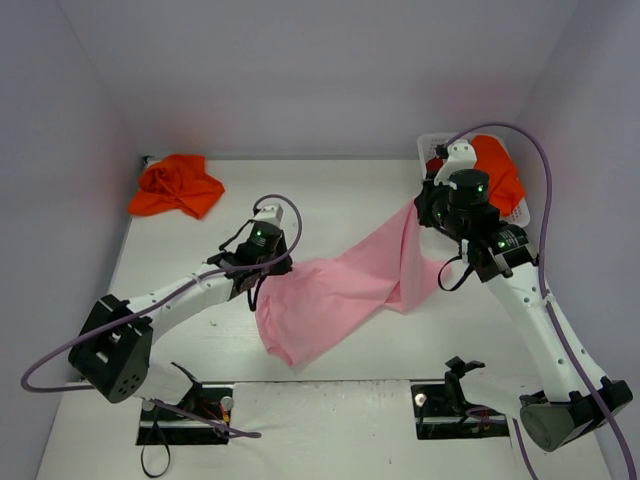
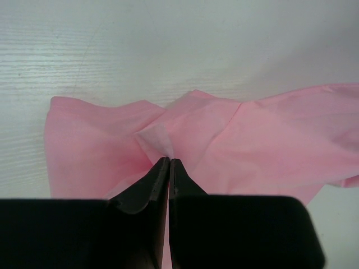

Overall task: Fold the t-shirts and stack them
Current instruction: Fold the tshirt

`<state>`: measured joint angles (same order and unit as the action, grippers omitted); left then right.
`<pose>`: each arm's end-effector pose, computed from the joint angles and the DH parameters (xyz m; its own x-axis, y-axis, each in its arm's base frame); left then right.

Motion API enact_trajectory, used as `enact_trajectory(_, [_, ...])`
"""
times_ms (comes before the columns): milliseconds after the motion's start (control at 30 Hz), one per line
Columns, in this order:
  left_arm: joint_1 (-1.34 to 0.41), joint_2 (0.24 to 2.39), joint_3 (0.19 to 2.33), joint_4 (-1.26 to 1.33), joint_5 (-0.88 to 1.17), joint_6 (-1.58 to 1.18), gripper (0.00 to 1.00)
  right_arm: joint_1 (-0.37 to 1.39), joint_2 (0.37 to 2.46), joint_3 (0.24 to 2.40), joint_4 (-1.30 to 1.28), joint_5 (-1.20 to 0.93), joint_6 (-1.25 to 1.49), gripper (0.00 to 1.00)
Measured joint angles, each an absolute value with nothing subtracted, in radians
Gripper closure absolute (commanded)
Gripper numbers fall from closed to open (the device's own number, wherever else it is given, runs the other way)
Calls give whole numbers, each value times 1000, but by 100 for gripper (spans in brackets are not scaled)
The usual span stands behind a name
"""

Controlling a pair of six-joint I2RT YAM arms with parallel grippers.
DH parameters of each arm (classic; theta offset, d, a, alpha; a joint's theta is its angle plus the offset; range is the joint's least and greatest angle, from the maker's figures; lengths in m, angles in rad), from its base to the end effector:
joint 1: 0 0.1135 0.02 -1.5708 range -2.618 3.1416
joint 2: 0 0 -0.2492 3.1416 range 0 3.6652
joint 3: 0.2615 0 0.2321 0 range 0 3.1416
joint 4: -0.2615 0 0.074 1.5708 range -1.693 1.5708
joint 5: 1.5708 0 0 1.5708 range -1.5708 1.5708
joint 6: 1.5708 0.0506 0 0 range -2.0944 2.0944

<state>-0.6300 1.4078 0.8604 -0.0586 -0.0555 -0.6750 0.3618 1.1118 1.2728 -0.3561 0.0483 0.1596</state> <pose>0.2478 -0.1772 0.2230 -0.7039 -0.2590 -0.6614 0.1429 0.8605 -0.4890 0.2286 0.0839 0.4079 -0.2282 0.0834 -0.9700 -0.2765 0.9498 0.1467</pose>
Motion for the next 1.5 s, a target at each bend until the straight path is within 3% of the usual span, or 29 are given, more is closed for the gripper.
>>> enact_trajectory(733, [-628, 1198, 1248, -312, -195, -511, 100, 361, 1039, 1380, -403, 39, 172, 100])
enact_trajectory(767, [-628, 1190, 1248, -313, -200, -509, 91, 362, 1037, 1380, -404, 36, 175, 100])
enact_trajectory(833, [-626, 1190, 1231, -308, -202, -505, 60, 362, 1038, 1380, -410, 32, 179, 100])
enact_trajectory(933, [-621, 1205, 1135, -273, -201, -527, 46, 361, 1039, 1380, -418, 29, 182, 100])
enact_trajectory(1133, [-575, 1385, 1002, -216, -121, -571, 45, 361, 1039, 1380, -421, 30, 182, 100])
enact_trajectory(1500, [-456, 1611, 985, -6, 54, -635, 45, 361, 1039, 1365, -424, 38, 181, 100])
